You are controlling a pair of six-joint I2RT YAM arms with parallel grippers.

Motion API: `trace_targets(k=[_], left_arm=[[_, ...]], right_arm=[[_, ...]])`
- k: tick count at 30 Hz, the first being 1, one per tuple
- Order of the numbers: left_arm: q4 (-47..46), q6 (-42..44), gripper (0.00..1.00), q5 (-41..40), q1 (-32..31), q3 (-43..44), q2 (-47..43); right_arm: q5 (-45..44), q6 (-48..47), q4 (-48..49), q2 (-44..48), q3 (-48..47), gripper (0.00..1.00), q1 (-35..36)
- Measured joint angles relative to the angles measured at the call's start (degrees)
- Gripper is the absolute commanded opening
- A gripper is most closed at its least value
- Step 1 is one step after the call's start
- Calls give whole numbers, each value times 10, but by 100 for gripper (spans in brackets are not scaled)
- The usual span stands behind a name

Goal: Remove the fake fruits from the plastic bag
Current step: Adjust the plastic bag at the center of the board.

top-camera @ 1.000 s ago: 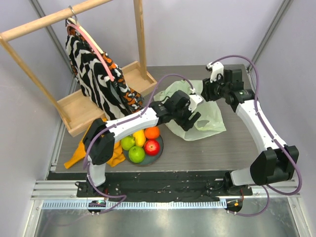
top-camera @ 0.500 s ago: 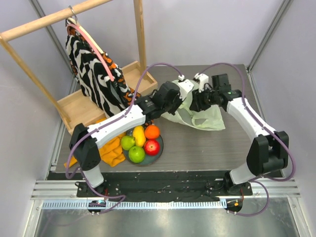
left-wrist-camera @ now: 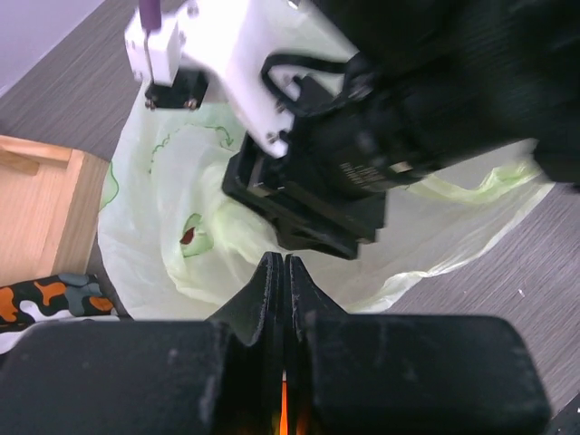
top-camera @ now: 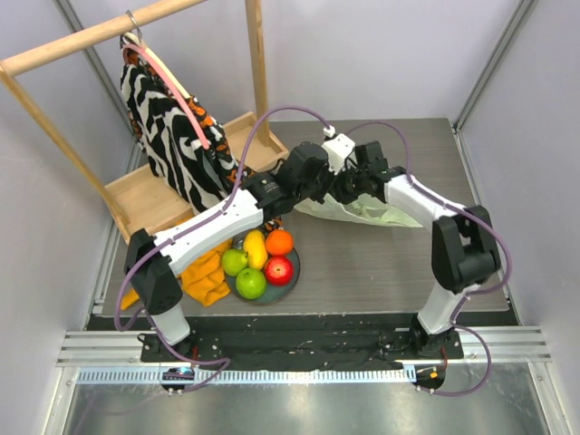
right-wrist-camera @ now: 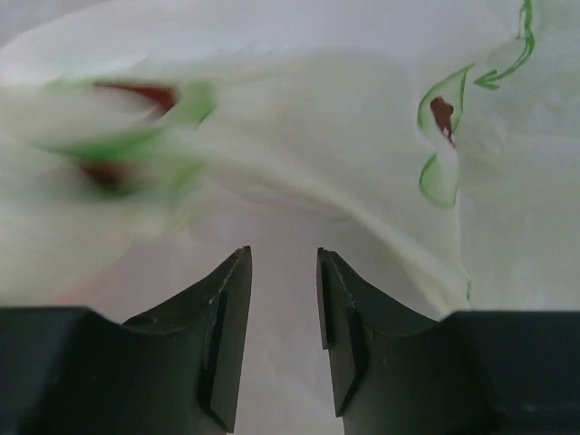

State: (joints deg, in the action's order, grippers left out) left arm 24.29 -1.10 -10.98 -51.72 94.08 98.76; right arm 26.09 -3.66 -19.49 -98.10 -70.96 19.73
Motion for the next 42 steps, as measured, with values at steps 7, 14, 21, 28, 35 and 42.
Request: trace_targets(k=[7,14,21,28,35,42], left_arm=[[4,-12,0,-1,2,-8,-24],[5,6,0,55,4,-78,-80],[28,59,0,118,4,-126,-87],[47,79,0,139,4,-133,-110],[37,76,0,148,4,-133,-112],[23,73,0,152,4,-133,-113]], right_arm=[[-125,30,53,-88,-12,56,7],[-250,9,116,-88,-68,66,-27],[-333,-25,160,-80,-64,71,-50],[-323,-41,149,90,92,71,-68],[-169,-36,132,203,115,59,-62],[-59,-30,92,159,115,46,-27]])
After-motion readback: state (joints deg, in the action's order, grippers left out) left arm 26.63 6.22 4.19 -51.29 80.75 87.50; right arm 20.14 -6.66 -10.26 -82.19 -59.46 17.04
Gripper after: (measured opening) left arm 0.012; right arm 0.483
